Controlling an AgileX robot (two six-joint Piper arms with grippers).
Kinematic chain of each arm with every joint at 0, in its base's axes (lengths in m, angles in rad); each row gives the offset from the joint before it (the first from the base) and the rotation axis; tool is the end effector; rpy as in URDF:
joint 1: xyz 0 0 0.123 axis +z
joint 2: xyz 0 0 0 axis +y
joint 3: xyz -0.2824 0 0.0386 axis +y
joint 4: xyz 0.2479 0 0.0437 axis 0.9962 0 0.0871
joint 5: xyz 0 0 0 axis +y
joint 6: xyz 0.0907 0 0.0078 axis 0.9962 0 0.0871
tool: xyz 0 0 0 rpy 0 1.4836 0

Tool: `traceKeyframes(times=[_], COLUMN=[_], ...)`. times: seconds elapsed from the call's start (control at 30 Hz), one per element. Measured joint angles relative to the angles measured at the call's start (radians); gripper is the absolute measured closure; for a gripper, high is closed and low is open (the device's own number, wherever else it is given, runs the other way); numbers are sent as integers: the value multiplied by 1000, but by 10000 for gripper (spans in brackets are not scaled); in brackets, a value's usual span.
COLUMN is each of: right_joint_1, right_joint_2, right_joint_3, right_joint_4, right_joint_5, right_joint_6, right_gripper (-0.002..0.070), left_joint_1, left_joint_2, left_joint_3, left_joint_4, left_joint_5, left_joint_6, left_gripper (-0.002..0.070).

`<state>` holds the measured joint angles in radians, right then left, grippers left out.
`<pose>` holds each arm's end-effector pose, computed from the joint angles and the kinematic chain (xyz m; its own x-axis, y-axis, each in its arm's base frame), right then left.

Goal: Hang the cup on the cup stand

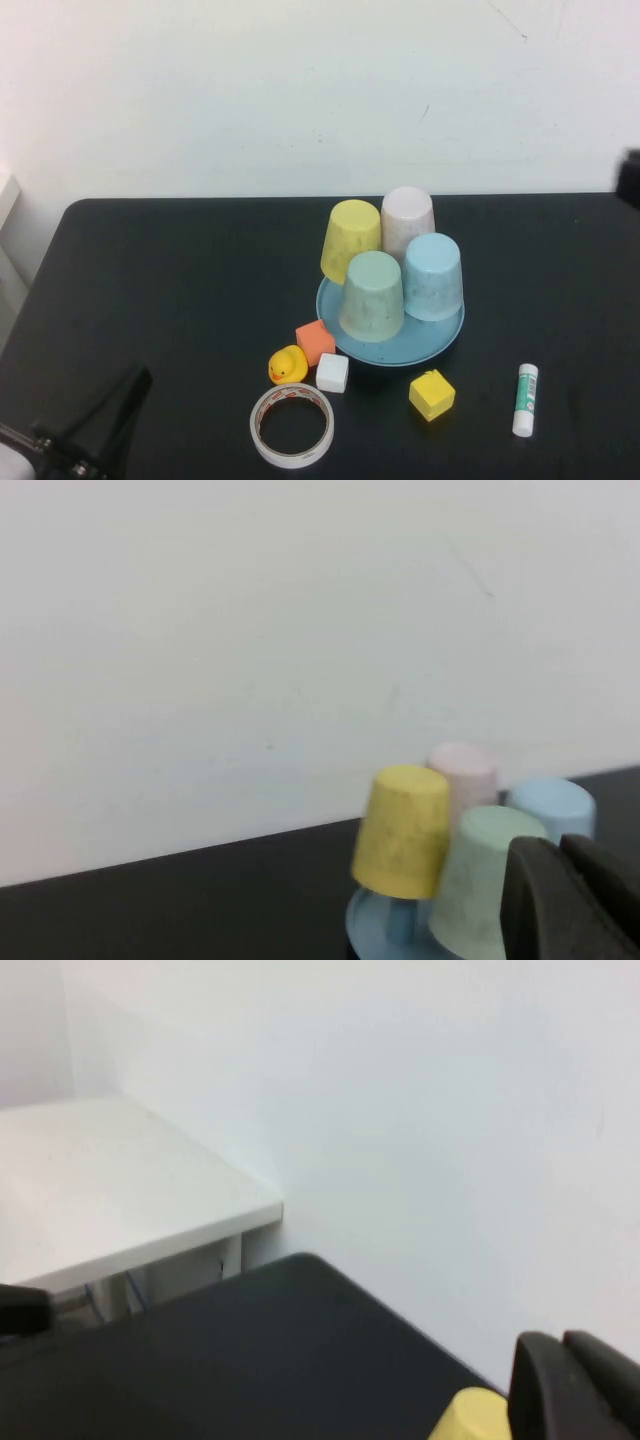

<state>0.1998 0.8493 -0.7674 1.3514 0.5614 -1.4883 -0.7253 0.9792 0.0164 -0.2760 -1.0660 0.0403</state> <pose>0.1574 0.0802 0.3736 -0.0083 -0.1535 -0.9881 -0.6864 0.7194 -0.1060 0.1144 -0.0724 0.2070 0.0600 -0.1774 -0.9823 0.4754 0.8704 -0.1281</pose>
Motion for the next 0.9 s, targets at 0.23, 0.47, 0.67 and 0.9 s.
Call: traceKeyframes(times=[0.23, 0.47, 0.67, 0.9], right_joint_1=[0, 0, 0, 0], right_joint_2=[-193, -215, -215, -215], right_joint_3=[152, 245, 257, 257], right_joint_4=[6, 6, 6, 6], right_joint_5=[2, 2, 0, -2], right_joint_6=[20, 36, 36, 36], right_gripper=[671, 671, 671, 671], left_joint_1=[0, 0, 0, 0], left_joint_2=[0, -90, -320, -594], left_joint_3=[-77, -318, -352, -338], left_joint_4=[65, 38, -155, -195], left_joint_5=[328, 758, 956, 1251], left_joint_6=[38, 273, 492, 585], left_gripper=[676, 676, 676, 676])
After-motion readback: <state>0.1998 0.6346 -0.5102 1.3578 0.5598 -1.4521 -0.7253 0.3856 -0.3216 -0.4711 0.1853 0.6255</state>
